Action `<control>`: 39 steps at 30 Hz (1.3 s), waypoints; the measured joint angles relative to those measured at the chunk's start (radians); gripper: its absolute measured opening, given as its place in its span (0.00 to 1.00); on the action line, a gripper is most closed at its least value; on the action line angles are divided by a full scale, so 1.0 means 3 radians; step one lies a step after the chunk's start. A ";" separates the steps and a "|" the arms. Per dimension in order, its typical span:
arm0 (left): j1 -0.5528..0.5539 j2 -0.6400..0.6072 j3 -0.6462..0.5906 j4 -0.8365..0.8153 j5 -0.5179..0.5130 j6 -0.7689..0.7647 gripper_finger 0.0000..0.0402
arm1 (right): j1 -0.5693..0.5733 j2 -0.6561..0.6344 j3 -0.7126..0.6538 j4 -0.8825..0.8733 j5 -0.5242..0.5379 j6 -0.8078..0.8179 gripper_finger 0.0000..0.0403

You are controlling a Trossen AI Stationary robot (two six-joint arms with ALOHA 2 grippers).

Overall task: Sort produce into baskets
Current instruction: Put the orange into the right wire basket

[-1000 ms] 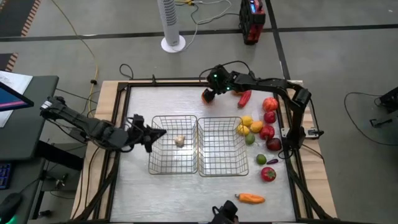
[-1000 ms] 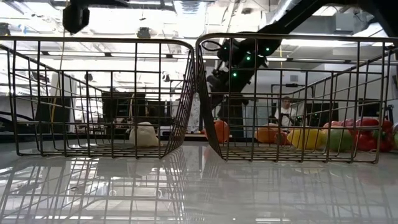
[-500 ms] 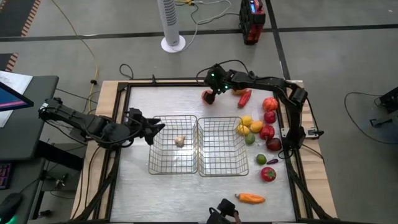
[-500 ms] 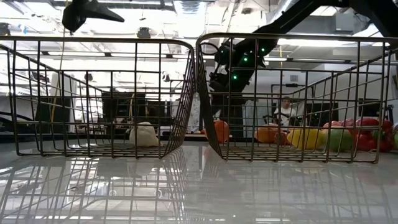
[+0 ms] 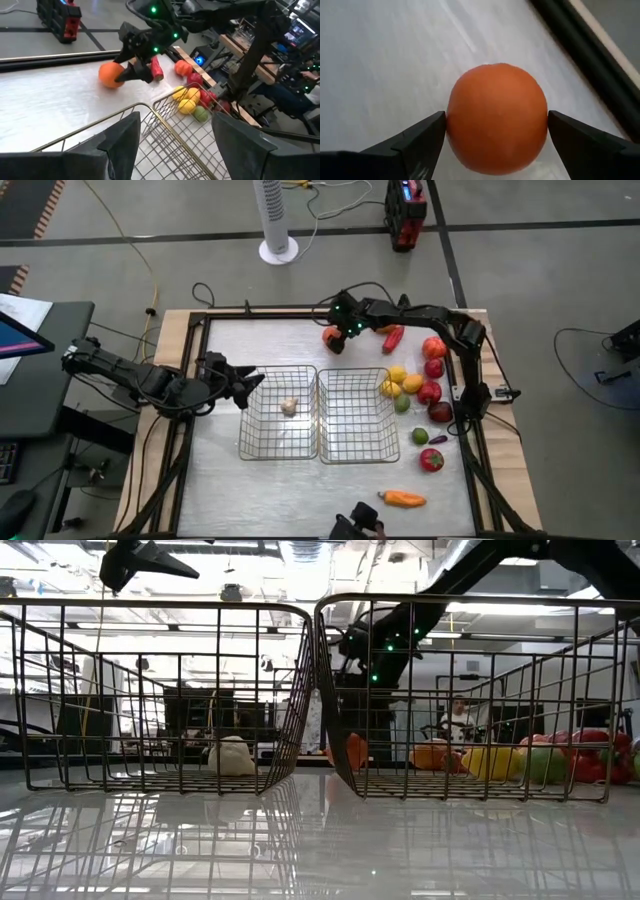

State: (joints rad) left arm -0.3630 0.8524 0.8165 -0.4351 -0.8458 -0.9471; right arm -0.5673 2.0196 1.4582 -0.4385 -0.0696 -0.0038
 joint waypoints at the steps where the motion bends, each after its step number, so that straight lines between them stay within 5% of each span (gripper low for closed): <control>1: 0.0000 0.0000 0.0000 0.0001 0.0005 -0.0003 0.58 | -0.0010 0.0019 0.0000 -0.0005 -0.0047 0.0001 0.92; 16: 0.0004 0.0000 0.0000 -0.0003 0.0144 0.0028 0.58 | -0.0036 0.0042 0.0021 -0.0074 -0.0391 0.0074 0.78; 26: 0.0059 0.0000 0.0000 -0.0013 0.0020 0.0213 0.58 | 0.0046 0.0054 0.0648 -0.0977 -0.0437 -0.0009 0.77; 29: 0.0255 0.0000 0.0000 -0.0071 0.0040 0.0214 0.58 | 0.0101 0.0054 0.0890 -0.1362 -0.0541 -0.0015 0.76; 39: 0.1348 0.0001 -0.0001 -0.0373 0.1084 0.1047 0.58 | 0.0402 0.0048 0.1877 -0.2742 -0.0561 0.0117 0.76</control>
State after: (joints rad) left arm 0.0415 0.8528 0.8162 -0.5469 -0.5208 -0.6330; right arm -0.4469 2.0340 2.0213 -1.2610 -0.2379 0.0314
